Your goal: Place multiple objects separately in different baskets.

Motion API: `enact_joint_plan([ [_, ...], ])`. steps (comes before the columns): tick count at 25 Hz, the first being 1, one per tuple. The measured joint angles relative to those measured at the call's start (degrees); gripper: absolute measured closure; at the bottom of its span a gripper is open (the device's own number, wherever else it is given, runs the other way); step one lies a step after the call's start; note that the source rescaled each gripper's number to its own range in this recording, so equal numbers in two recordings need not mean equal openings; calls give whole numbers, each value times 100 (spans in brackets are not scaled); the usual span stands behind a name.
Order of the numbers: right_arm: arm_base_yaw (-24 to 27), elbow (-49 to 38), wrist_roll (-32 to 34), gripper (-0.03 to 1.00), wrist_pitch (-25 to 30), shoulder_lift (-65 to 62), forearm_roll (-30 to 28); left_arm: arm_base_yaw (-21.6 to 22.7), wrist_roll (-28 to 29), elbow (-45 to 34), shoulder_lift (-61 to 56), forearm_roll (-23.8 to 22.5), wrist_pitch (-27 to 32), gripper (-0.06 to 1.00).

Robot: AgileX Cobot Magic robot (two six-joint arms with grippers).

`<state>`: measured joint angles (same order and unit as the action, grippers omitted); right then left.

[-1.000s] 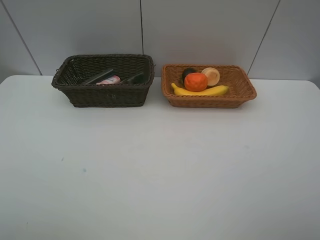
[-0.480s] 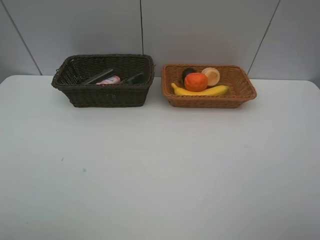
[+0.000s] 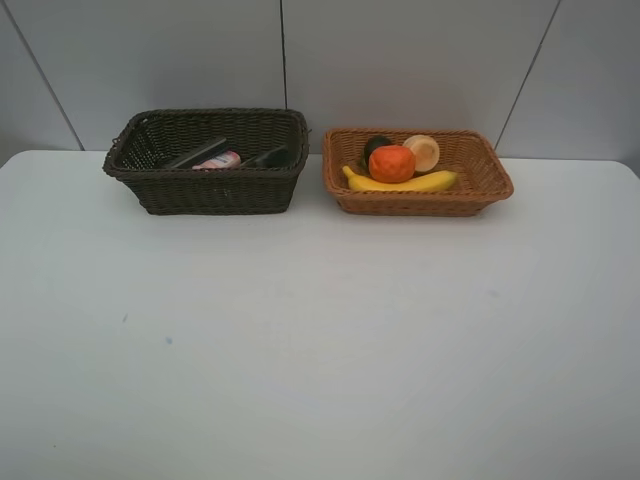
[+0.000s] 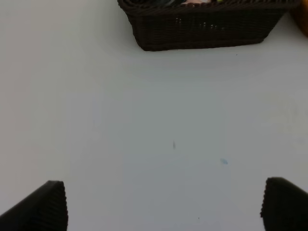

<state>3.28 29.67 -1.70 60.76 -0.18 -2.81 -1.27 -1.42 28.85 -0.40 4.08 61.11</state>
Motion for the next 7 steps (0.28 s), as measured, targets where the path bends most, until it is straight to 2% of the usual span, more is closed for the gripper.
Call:
enact_joint_plan([
  [7, 0, 0, 0, -3, 0, 0, 0, 0, 0, 0, 0, 0, 0, -6],
])
